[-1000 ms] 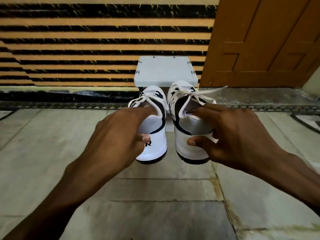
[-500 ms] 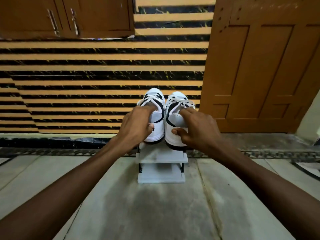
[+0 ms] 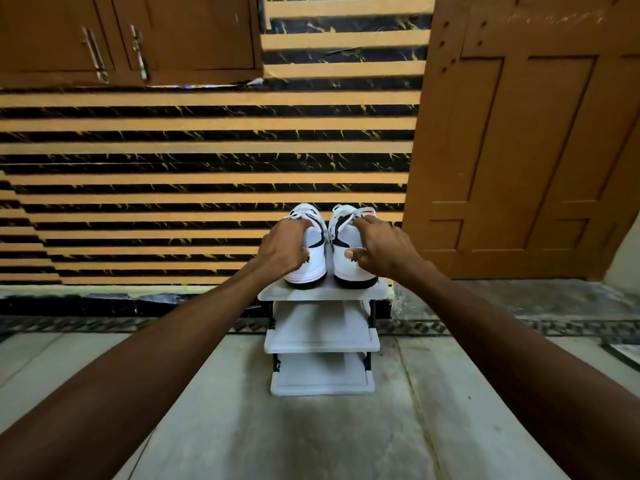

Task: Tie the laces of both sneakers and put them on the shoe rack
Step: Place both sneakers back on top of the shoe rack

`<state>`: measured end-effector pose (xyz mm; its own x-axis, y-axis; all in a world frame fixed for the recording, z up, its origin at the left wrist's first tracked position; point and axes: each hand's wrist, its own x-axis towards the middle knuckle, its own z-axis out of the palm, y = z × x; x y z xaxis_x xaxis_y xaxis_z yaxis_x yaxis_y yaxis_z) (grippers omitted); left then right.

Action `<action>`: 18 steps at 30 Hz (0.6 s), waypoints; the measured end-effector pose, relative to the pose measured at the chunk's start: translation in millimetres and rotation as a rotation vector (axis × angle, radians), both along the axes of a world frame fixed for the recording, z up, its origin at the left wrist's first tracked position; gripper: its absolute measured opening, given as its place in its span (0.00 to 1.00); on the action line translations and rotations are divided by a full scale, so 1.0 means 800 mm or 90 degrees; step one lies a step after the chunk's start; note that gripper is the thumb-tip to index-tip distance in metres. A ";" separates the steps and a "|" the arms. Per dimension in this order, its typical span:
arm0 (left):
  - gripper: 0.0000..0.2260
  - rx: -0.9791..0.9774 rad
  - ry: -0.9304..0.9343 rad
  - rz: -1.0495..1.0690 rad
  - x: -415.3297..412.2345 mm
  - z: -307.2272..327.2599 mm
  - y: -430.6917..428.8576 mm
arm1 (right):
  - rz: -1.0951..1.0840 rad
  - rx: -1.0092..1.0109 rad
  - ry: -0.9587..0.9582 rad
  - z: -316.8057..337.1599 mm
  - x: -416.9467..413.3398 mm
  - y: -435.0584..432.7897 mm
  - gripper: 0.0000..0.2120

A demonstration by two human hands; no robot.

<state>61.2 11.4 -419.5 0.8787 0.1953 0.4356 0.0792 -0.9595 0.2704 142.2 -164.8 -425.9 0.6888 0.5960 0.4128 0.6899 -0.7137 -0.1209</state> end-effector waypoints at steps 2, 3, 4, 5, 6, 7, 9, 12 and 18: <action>0.18 0.000 0.010 0.011 0.006 -0.004 0.007 | 0.000 -0.006 0.003 -0.004 0.009 0.005 0.28; 0.18 -0.003 0.014 0.015 0.008 -0.006 0.010 | -0.001 -0.010 0.005 -0.006 0.012 0.006 0.28; 0.18 -0.006 0.017 0.019 0.011 -0.007 0.014 | -0.001 -0.011 0.006 -0.008 0.016 0.009 0.28; 0.18 -0.010 0.019 0.022 0.013 -0.008 0.018 | 0.000 -0.010 0.005 -0.009 0.019 0.011 0.28; 0.18 -0.016 0.018 0.022 0.015 -0.008 0.023 | 0.003 -0.006 0.002 -0.011 0.021 0.015 0.28; 0.19 -0.022 0.020 0.021 0.017 -0.008 0.026 | 0.007 0.002 0.000 -0.012 0.022 0.018 0.28; 0.19 -0.029 0.025 0.008 0.018 -0.008 0.029 | 0.016 0.011 -0.008 -0.016 0.022 0.026 0.28; 0.21 -0.023 0.038 -0.016 0.019 -0.007 0.030 | 0.019 0.020 -0.019 -0.024 0.020 0.030 0.26; 0.20 0.021 0.044 -0.010 0.020 -0.015 0.025 | 0.001 0.024 -0.038 -0.035 0.013 0.025 0.25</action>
<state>77.1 31.2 -431.1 0.9095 0.1676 0.3805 0.0811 -0.9691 0.2329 153.0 -144.6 -453.8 0.6610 0.5799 0.4761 0.6979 -0.7082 -0.1063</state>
